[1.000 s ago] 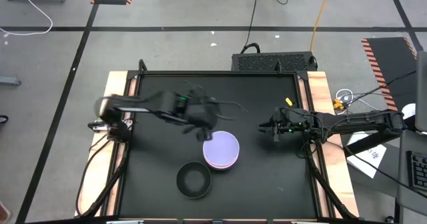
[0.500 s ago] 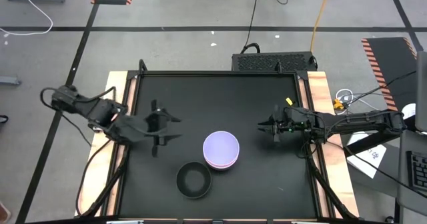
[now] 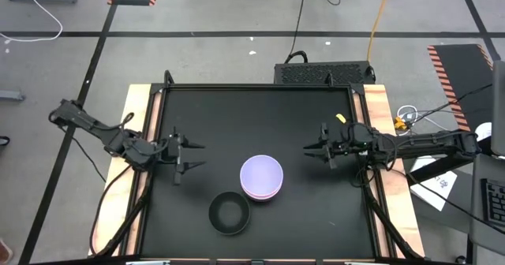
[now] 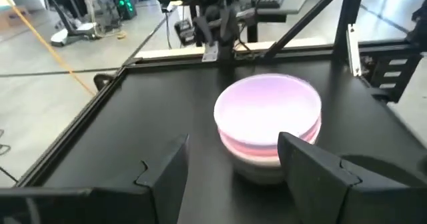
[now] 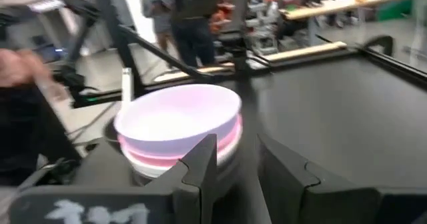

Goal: Nest bowls inside each other
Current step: Stack the black bowl on top of the purple bowl

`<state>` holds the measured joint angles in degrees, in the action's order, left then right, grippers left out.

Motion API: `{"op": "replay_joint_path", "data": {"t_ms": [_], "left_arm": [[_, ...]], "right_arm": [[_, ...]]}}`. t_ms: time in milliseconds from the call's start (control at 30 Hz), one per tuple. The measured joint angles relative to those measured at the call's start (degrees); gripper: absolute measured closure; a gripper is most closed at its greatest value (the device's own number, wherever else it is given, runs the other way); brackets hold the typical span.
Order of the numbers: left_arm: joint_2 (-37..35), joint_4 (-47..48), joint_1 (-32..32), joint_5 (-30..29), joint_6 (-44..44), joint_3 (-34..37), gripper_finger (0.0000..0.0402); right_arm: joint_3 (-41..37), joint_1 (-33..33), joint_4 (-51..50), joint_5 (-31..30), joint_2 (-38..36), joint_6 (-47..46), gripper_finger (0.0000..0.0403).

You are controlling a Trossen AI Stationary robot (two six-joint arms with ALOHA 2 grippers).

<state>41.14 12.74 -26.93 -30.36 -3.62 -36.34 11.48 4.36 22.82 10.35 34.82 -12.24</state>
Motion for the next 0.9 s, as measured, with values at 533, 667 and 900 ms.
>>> {"op": "replay_joint_path", "data": {"t_ms": [533,667,900], "left_arm": [[-12.7,-2.0,3.9,-2.1,2.1,12.6,0.0169],[-13.2,-0.9,3.9,-2.0,2.7,12.6,0.0169],[-13.2,-0.5,3.9,-1.2,2.5,12.6,0.0170]], "right_arm": [[29.6,-3.7,-23.2,-2.2,16.3,11.1,0.0307],[38.1,-9.2,-29.9,-6.0,23.3,15.6,0.0307],[47.5,-18.9,-36.5,-6.0,32.3,12.5,0.0307]]}}
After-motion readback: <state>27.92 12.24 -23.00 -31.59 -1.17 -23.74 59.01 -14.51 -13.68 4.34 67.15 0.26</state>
